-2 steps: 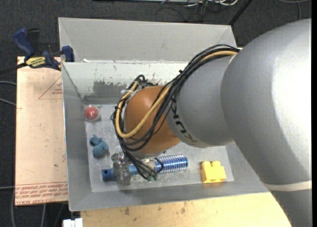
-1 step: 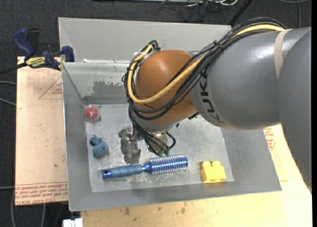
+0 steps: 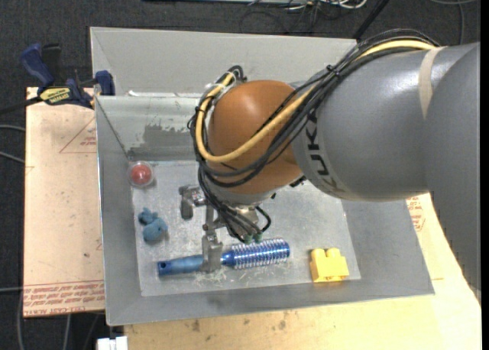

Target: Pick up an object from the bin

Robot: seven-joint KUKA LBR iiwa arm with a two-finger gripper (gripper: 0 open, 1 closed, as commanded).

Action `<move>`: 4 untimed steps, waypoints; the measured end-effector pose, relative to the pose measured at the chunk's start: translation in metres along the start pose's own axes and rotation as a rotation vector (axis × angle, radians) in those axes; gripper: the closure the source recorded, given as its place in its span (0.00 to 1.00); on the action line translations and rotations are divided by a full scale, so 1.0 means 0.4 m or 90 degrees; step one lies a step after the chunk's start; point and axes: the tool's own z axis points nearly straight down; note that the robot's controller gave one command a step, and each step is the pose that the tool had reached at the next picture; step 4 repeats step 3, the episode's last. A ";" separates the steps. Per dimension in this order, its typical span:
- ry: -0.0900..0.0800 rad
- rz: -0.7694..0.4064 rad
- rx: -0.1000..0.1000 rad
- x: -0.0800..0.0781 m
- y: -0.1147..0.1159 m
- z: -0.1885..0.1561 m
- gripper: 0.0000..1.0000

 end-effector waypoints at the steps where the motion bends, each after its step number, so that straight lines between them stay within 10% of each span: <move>1: 0.006 0.023 0.001 0.004 -0.073 0.262 0.00; 2: 0.002 0.022 0.000 -0.001 -0.070 0.251 1.00; 3: -0.004 0.004 0.000 -0.019 -0.095 -0.112 1.00; 4: -0.004 0.004 0.000 -0.019 -0.095 -0.112 1.00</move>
Offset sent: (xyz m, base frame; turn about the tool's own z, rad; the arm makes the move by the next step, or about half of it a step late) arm 0.0067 -0.0275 -0.0997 0.0330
